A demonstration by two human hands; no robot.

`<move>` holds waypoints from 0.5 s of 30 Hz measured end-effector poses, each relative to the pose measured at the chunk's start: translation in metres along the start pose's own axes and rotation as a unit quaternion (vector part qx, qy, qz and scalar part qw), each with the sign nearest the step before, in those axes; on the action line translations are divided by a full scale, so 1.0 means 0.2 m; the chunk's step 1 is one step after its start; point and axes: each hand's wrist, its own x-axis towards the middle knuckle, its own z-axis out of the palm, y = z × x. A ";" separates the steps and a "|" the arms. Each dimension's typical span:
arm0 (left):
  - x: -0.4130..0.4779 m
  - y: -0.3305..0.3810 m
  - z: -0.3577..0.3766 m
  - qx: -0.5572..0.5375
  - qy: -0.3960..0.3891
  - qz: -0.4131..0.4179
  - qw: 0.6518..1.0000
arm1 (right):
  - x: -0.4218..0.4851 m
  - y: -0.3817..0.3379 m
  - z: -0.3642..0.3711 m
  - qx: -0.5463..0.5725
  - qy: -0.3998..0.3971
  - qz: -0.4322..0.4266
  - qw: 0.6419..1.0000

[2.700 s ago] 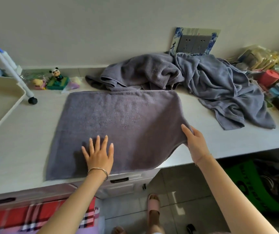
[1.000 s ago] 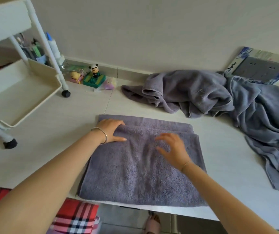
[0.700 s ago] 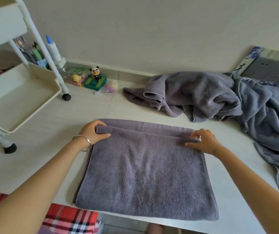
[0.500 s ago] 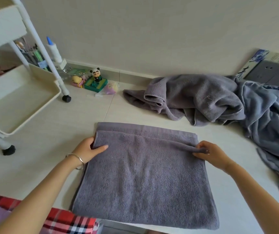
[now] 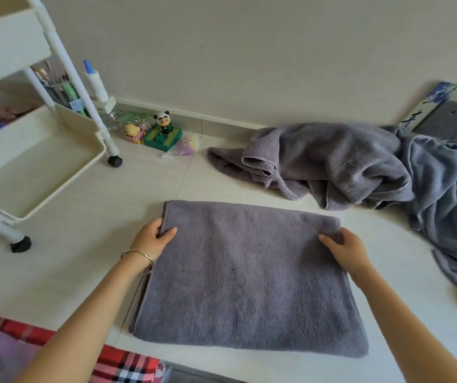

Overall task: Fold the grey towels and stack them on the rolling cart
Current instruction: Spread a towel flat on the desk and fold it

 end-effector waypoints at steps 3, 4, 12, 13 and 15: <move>-0.02 0.04 -0.01 -0.028 0.026 0.093 0.995 | 0.00 -0.04 -0.02 -0.003 0.046 -0.075 0.996; 0.00 0.05 -0.01 -0.042 0.045 0.098 0.993 | 0.02 -0.06 -0.01 0.005 0.065 -0.086 0.994; 0.05 0.00 0.05 0.062 0.070 -0.026 0.995 | 0.08 -0.05 0.06 -0.020 0.033 0.010 0.999; 0.01 0.00 0.04 0.058 0.066 -0.031 0.996 | 0.05 -0.03 0.03 0.009 0.023 0.015 1.000; -0.07 -0.02 0.01 0.084 0.036 -0.058 0.994 | -0.02 0.02 -0.02 0.031 0.004 0.032 0.999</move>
